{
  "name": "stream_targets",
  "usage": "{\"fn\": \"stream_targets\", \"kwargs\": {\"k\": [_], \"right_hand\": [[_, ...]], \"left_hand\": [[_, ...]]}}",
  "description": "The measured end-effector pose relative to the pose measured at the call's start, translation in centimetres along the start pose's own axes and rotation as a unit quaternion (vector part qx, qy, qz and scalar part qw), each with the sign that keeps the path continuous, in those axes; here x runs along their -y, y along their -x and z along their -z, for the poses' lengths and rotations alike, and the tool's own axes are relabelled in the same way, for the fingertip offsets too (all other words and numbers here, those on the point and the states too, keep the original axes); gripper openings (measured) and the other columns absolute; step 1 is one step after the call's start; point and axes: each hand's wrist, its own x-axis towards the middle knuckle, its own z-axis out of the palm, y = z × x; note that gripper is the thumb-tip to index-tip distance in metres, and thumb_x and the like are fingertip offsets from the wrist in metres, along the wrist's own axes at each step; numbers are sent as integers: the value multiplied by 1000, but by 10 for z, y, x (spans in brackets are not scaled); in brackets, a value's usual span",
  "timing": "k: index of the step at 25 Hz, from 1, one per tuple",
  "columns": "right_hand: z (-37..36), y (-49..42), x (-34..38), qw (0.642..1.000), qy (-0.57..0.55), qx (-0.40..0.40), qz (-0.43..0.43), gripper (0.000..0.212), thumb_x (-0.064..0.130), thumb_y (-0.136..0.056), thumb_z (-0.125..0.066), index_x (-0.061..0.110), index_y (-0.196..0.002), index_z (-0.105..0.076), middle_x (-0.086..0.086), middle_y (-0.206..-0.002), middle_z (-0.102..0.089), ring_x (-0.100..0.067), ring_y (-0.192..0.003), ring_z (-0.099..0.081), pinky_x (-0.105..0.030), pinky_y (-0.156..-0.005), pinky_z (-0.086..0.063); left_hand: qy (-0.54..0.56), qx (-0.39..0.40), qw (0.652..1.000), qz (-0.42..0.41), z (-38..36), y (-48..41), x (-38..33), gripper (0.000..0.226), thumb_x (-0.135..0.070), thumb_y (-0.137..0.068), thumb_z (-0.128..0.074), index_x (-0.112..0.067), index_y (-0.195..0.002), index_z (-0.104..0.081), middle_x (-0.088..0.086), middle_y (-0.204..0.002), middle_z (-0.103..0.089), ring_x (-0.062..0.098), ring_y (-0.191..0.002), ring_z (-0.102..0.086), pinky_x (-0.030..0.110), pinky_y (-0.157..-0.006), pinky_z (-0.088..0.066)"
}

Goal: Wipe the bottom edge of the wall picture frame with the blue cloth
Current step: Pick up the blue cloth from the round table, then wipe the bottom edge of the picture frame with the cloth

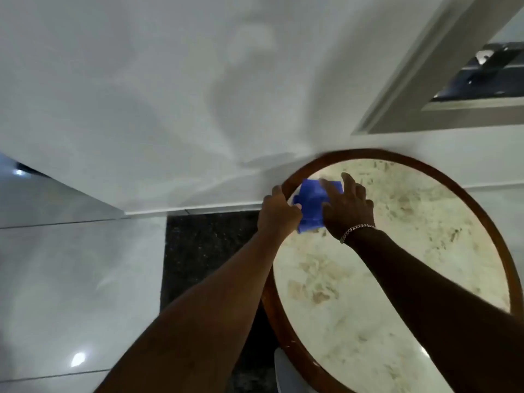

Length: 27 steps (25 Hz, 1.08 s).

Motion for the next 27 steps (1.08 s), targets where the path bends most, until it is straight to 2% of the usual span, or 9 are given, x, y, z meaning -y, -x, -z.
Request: {"fn": "stream_targets", "kwargs": {"k": [3, 7, 9, 12, 15, 18, 21, 24, 27], "right_hand": [[-29, -6, -17, 994, -72, 23, -85, 51, 27, -98, -46, 33, -145, -29, -19, -157, -18, -46, -130, -37, -55, -103, -41], [-42, -19, -20, 980, -150, -11, -127, 50, 14, -93, -54, 21, -141, -41, -26, -134, -44, -44, -119, -50, -45, -97, -47], [-28, -22, -7, 976, -184, -41, -111, 50, 6, -89, -54, 18, -137, -46, -25, -127, -49, -41, -113, -53, -38, -88, -46], [16, -24, 36, 955, -266, -122, -40, 46, 1, -87, -55, 15, -130, -53, -20, -125, -51, -33, -111, -52, -25, -88, -35], [87, -24, 88, 927, -296, -219, 66, 41, 1, -88, -58, 13, -126, -58, -18, -120, -52, -27, -107, -54, -25, -89, -40], [174, -28, 139, 896, -279, -313, 148, 37, -1, -87, -60, 11, -123, -60, -20, -117, -53, -27, -103, -57, -30, -79, -48], [275, -26, 189, 838, -252, -417, 244, 35, 5, -91, -54, 16, -124, -58, -17, -121, -52, -19, -106, -51, -28, -81, -48], [360, -21, 228, 782, -251, -493, 287, 36, 10, -93, -50, 21, -127, -54, -15, -126, -48, -7, -108, -44, -29, -84, -49], [438, -7, 269, 709, -247, -574, 327, 37, 4, -93, -54, 16, -128, -55, -17, -128, -48, -7, -108, -44, -29, -85, -50]], "left_hand": [[58, -11, 998, 35, -34, -18, 3, 47, -16, -84, -64, -11, -130, -53, 10, -129, -64, 28, -118, -60, 28, -92, -45], [87, -68, 992, 58, -46, -30, -2, 16, -2, -80, -58, -6, -94, -63, 7, -88, -65, 26, -88, -64, 21, -66, -45], [113, -102, 988, 34, -28, -23, -11, 17, 2, -78, -58, -6, -91, -65, 1, -83, -61, 19, -78, -59, 16, -57, -42], [145, -155, 977, -28, 32, -8, -40, 23, 3, -81, -63, -5, -102, -66, -1, -86, -63, 13, -72, -59, 17, -62, -47], [212, -187, 952, -118, 109, 14, -83, 27, 4, -81, -65, -9, -105, -64, -4, -83, -64, 5, -68, -61, 5, -57, -49], [254, -224, 914, -222, 183, 44, -133, 28, 8, -81, -65, -10, -102, -62, -7, -83, -65, -1, -70, -65, 5, -60, -51], [266, -273, 857, -345, 262, 80, -196, 29, 5, -83, -67, -17, -99, -59, -8, -88, -66, 1, -76, -64, 11, -66, -53], [265, -290, 822, -412, 327, 111, -259, 39, 2, -83, -69, -32, -97, -56, -20, -91, -64, -2, -81, -65, 9, -67, -53], [254, -337, 769, -481, 391, 139, -314, 33, 0, -83, -69, -27, -100, -59, -19, -92, -65, 0, -83, -66, 7, -69, -53]]}}
